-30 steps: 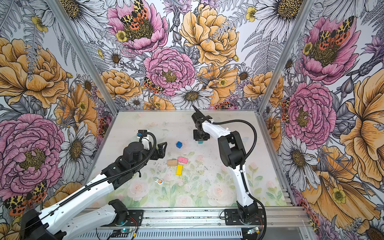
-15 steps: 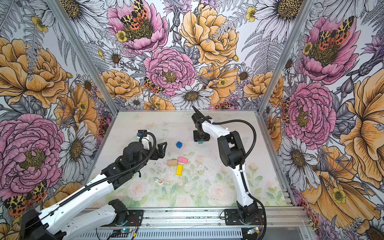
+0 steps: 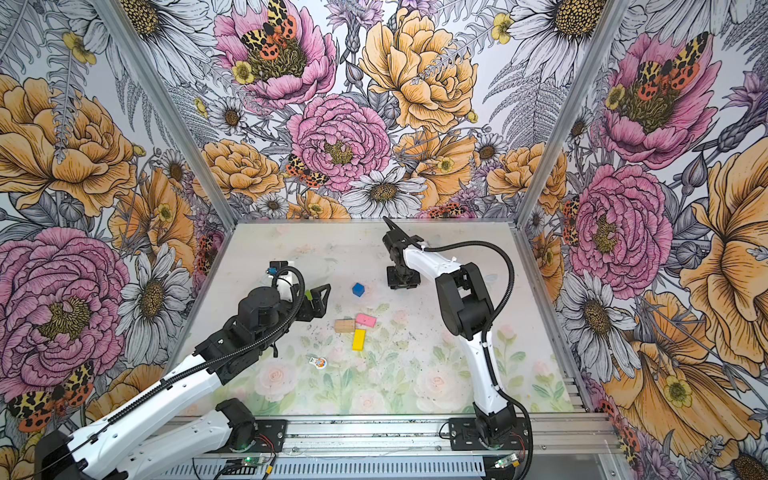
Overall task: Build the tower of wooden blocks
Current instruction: 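Set the teal cube against the near side of the light blue cubes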
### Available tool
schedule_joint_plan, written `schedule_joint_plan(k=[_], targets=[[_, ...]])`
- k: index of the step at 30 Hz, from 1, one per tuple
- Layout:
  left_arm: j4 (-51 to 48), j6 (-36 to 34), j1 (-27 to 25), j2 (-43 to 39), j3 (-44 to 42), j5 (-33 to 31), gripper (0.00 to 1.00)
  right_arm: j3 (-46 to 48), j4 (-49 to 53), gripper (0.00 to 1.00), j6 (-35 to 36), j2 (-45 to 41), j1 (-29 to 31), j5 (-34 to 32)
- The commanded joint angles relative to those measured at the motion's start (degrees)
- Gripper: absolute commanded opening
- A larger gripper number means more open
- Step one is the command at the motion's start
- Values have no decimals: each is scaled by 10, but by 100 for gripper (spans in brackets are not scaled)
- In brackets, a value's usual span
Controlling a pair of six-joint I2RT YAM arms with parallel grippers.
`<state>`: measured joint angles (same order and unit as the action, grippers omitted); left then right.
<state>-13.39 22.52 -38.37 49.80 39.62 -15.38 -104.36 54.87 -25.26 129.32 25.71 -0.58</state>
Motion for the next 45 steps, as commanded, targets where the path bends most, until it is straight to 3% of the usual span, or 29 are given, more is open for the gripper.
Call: schedule_joint_plan(k=[1, 23, 45], targets=[[-10, 2, 5, -13, -9, 2, 99, -12, 1, 40, -3, -21, 4, -10], [-13, -5, 6, -5, -9, -7, 99, -53, 9, 36, 0, 12, 1, -9], [-21, 0, 8, -21, -12, -7, 99, -19, 10, 38, -1, 6, 3, -15]])
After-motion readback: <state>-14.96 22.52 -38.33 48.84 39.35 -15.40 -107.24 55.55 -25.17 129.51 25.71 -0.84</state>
